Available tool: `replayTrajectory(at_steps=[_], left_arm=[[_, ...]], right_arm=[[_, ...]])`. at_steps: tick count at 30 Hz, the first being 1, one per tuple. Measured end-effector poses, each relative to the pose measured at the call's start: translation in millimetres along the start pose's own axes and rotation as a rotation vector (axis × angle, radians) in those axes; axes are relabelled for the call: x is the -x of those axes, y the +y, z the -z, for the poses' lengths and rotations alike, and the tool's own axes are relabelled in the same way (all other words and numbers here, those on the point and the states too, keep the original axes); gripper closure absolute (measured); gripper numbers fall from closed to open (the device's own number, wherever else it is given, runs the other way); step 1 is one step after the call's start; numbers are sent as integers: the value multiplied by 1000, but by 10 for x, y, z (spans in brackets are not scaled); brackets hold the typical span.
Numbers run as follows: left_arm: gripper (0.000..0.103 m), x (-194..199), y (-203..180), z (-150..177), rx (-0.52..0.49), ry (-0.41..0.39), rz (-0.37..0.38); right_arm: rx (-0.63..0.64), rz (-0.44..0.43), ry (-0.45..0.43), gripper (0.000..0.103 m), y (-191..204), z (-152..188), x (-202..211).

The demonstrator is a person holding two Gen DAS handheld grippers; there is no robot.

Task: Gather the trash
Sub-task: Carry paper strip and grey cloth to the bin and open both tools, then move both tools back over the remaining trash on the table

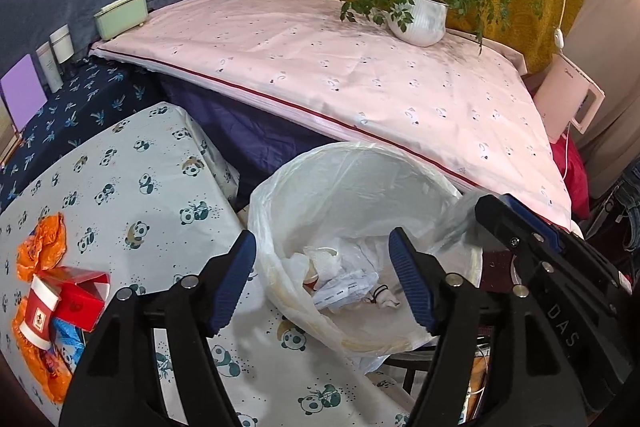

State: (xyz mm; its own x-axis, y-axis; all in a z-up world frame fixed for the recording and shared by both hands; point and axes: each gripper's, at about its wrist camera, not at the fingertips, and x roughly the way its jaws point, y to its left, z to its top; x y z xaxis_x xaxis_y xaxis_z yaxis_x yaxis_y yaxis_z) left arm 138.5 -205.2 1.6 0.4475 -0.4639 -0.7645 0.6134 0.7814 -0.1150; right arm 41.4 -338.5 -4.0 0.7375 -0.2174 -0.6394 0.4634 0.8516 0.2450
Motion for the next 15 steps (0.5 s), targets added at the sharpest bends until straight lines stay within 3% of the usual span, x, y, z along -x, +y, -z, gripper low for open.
replayTrajectory(at_steps=[2,15], left_arm=[[37,5,43,4,13,2,-4],[30,148,301,96,67,-12,-31]], right_arm=[[-2,4,-7,69,7,-8,4],[20,-6,-19,63,148,-12,109]])
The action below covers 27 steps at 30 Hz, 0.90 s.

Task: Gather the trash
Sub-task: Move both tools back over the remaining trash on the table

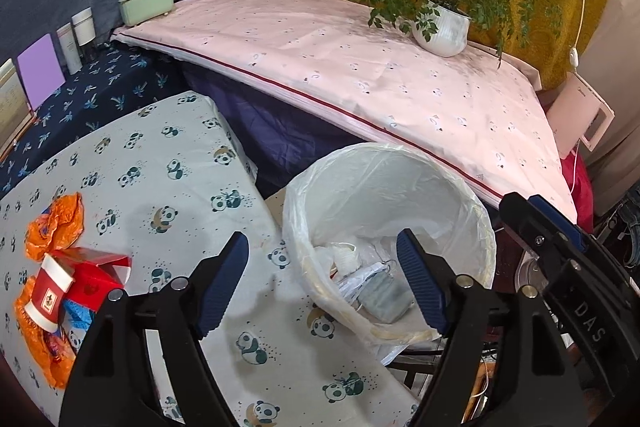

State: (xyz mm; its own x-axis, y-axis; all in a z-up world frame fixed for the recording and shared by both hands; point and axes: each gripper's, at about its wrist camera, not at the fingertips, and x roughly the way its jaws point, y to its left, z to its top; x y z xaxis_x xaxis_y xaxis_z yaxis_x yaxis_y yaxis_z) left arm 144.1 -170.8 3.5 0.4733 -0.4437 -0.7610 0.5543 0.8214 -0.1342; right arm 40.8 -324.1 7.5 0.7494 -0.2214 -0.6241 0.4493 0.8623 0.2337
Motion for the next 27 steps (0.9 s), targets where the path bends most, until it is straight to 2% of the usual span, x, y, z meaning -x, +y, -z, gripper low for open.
replayTrajectory(at_steps=[6,10,18,27], left_arm=[[29,132,229,69,41,-13,-24],[24,239,418,133,73,-26,-53],[23,482,944,324,171,-36,-122],[17,755,1605,625,292,-45,-216]], right_arm=[[31,-19,0,59,185,30,54],[57,-37,0,57,360,54,96],[120,-91,10,53,790,160,155],[201,-169,53,49,1362,379,159]])
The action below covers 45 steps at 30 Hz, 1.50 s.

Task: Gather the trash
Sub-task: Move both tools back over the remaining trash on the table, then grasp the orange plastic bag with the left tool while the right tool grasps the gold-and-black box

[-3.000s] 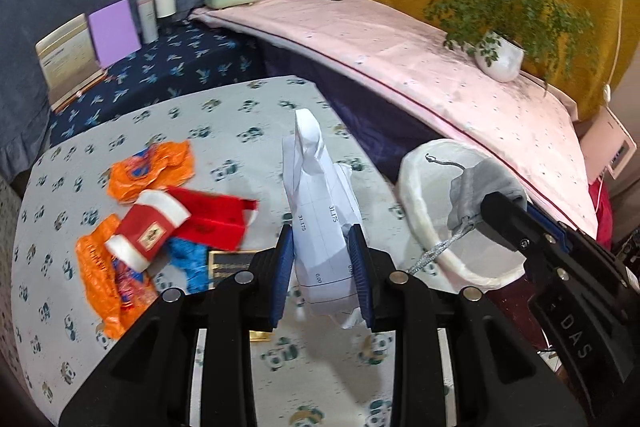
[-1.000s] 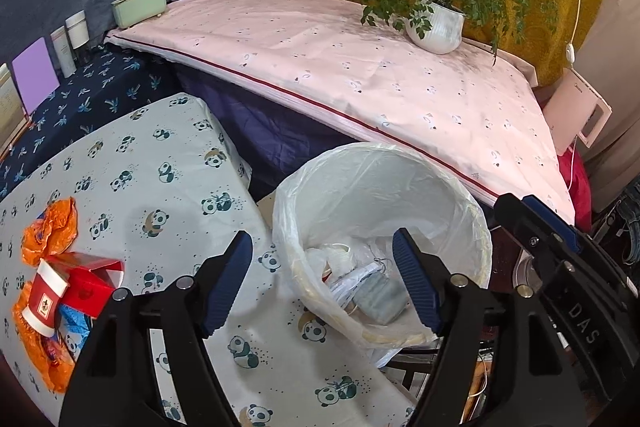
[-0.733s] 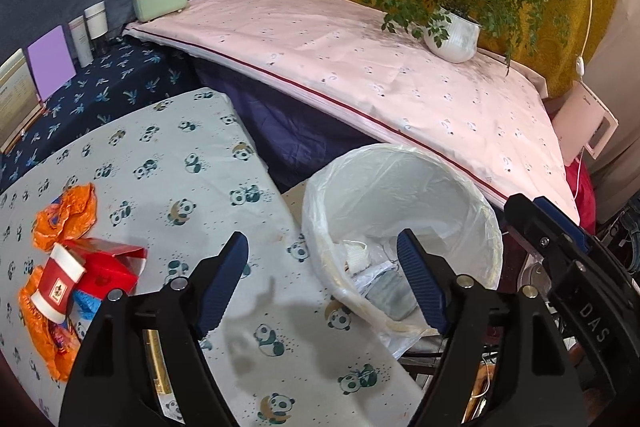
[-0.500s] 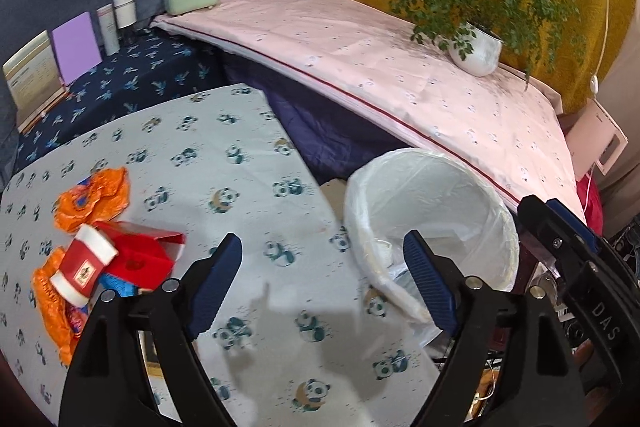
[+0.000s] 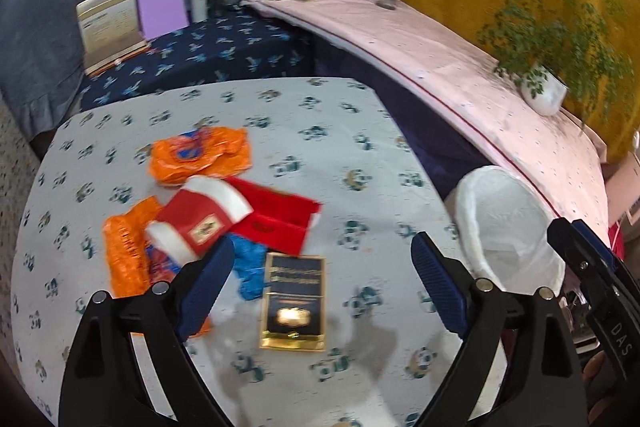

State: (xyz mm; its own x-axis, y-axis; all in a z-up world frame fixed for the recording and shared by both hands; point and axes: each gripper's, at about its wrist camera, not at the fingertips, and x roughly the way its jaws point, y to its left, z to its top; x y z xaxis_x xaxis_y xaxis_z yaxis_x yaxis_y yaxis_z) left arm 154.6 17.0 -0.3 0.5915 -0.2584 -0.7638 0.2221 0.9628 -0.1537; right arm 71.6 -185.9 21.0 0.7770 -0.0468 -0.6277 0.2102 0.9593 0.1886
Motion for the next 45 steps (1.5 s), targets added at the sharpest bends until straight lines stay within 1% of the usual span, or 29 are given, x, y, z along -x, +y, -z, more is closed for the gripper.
replayTrajectory(at_steps=[4,7,9,13,21,26,30,32,36,39,41,42,43,44,45], left_arm=[[14,5,357,89,51,9,-65],[12,-27,602,171,88,27,-120],[11,-69,755,233,110,46,-142],[11,-169,1014,364,149,91,-160],[11,-346,1306,570,167,158,-209],[11,-456,1439,618,189,188,-212],[12,-528,1483,636,199,209,-201],[15,-558,1489,646,200,215,-193],[18,-603,1474,662,190,222,-183],[25,-611,1448,659,178,222,-165],[35,-613,1430,654,170,219,-158],[38,-609,1421,654,165,217,-150],[46,-604,1411,652,163,217,-140],[55,-602,1400,645,161,216,-132],[58,-595,1391,642,161,217,-120]], right_arm=[[28,-33,22,44,253,79,-69],[52,-50,47,42,430,166,-138],[62,-59,64,41,536,227,-186],[74,-79,104,38,735,374,-312],[94,-111,199,38,1061,652,-605],[114,-120,259,38,1225,802,-800],[130,-114,288,38,1301,896,-913],[140,-108,296,38,1332,924,-964],[147,-98,314,38,1370,972,-1058],[149,-95,333,38,1390,1006,-1125],[146,-91,340,38,1397,1021,-1160],[148,-87,342,38,1391,1030,-1169],[152,-85,346,38,1395,1037,-1182],[156,-84,353,38,1392,1047,-1198],[160,-80,357,39,1387,1061,-1208]])
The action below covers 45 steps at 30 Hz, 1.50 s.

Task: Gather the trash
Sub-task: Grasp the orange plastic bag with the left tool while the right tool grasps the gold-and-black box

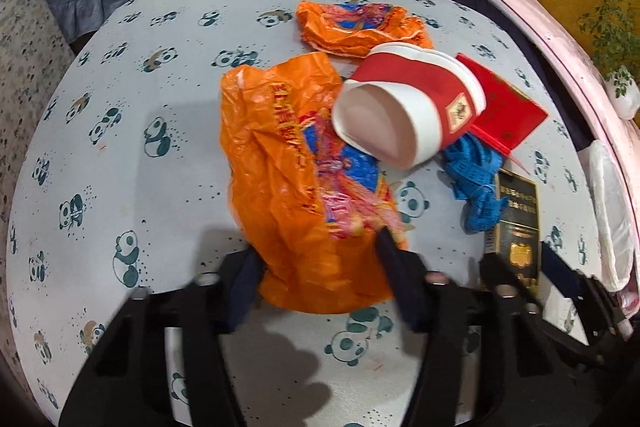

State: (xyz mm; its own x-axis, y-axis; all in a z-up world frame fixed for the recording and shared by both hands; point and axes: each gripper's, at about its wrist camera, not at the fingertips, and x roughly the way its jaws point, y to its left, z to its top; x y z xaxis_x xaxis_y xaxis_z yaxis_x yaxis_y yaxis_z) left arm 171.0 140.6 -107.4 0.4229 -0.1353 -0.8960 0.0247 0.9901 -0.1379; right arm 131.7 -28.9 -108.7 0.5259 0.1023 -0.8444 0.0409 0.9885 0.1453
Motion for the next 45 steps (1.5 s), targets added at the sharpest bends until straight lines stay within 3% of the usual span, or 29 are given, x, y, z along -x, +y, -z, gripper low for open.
replayTrajectory(at_steps=[3,5,17,18,19,27,29,31,34,36,37,38,45], left_arm=[[75,19,-15,2,2,9,24],[80,32,-29,6,3,12,34],[86,341,-147,14,-19,-50,54],[86,380,-161,11,-22,-58,58],[86,411,-177,11,-25,-64,61],[86,667,-329,22,-59,-116,75],[86,716,-360,27,-66,-125,82],[86,750,-386,33,-74,-131,84],[86,780,-410,25,-77,-135,89],[86,789,-423,21,-80,-138,87],[86,792,-424,25,-82,-138,88],[86,795,-430,28,-83,-139,88],[86,780,-429,12,-84,-133,88]], right_arm=[[16,14,-5,44,4,22,5],[12,13,-6,44,-19,27,16],[-22,9,-92,47,-211,-6,334],[-25,6,-99,50,-226,-15,366],[-24,0,-97,89,-240,-30,385],[-43,-32,-60,88,-347,-15,385],[-30,-42,-56,97,-323,2,389],[-23,-46,-60,99,-310,14,401],[-21,-47,-69,99,-297,15,417],[-30,-43,-70,82,-293,11,407],[-38,-43,-76,57,-304,15,403],[-45,-39,-91,44,-303,16,399],[-2,-18,-36,43,-174,12,103]])
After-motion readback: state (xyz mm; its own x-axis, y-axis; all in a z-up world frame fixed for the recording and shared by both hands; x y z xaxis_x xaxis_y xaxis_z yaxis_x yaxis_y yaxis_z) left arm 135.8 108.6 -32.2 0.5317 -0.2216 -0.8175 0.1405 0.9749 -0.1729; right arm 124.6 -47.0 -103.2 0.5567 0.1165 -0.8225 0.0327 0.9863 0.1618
